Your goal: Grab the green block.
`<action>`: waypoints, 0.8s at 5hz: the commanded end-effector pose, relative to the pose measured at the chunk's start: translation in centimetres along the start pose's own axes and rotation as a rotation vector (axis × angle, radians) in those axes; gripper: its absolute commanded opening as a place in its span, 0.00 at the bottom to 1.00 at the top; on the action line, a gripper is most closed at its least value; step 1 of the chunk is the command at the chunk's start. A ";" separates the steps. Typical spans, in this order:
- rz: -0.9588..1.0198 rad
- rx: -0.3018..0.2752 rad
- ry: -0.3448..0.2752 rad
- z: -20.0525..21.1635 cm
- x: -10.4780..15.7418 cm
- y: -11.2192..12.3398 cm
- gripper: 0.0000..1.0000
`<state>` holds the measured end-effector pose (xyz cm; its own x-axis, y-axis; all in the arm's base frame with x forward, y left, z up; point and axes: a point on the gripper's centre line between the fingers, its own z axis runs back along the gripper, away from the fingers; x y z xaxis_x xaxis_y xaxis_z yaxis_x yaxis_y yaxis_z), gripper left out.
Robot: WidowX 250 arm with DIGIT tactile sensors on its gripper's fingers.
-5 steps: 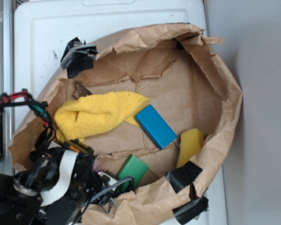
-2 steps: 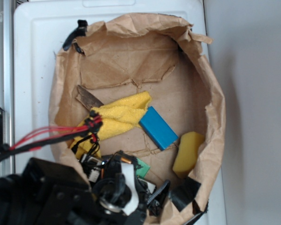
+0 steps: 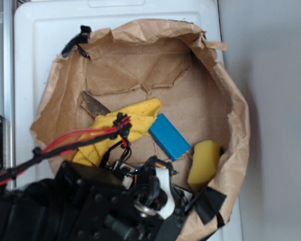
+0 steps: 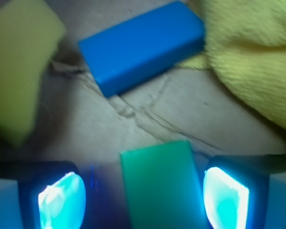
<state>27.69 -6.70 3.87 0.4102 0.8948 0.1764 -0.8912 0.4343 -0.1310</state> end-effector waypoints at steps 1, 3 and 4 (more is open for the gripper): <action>0.042 -0.028 -0.010 0.3 1.1 -1.3 0.00; 0.050 -0.067 0.006 0.5 1.3 -1.5 0.00; 0.054 -0.070 0.033 1.7 1.4 -1.2 0.00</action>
<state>28.10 -6.97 4.26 0.3888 0.9122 0.1292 -0.9033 0.4050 -0.1413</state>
